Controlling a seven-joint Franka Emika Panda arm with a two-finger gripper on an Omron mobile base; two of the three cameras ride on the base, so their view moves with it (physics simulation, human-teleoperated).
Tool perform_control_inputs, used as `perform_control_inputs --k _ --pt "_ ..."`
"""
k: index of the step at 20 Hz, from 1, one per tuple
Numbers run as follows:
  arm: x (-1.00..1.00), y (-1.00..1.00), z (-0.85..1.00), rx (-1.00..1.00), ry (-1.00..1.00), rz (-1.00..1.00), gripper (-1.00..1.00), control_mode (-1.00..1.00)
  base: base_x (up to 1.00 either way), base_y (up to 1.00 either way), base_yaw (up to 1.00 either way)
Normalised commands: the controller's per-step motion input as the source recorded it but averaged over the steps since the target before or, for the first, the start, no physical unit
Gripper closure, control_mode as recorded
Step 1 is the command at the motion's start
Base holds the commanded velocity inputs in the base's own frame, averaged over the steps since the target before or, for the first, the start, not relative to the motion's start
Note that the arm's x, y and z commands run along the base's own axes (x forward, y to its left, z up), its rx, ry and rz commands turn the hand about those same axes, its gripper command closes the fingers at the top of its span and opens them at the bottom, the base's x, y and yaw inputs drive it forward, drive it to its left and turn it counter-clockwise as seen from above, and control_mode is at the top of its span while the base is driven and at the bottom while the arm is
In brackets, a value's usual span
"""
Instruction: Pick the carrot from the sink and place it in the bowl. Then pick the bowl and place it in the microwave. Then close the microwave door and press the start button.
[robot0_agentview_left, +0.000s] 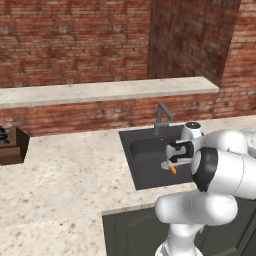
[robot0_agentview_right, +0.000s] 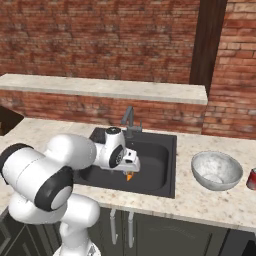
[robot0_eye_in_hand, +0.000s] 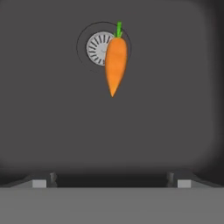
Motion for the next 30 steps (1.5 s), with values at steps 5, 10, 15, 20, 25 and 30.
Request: perform_control_inputs --k 5,10,15,20,25,30 --pt "0.06 -0.06 -0.07 0.0 0.07 0.0 -1.0 -1.0 0.0 0.0 0.0" --pt "0.32 -0.04 -0.26 0.0 0.0 0.0 -1.0 -1.0 0.0 0.0 0.0" --pt "0.33 0.0 -0.31 0.0 0.0 0.0 -1.0 -1.0 0.0 0.0 0.0" --pt "0.3 -0.01 -0.32 0.0 0.0 0.0 -1.0 -1.0 0.0 0.0 0.0" --pt "0.51 0.0 -0.28 0.0 0.0 0.0 -1.0 -1.0 0.0 0.0 0.0" --pt "0.51 -0.01 -0.25 0.0 0.0 0.0 -1.0 -1.0 0.0 0.0 0.0"
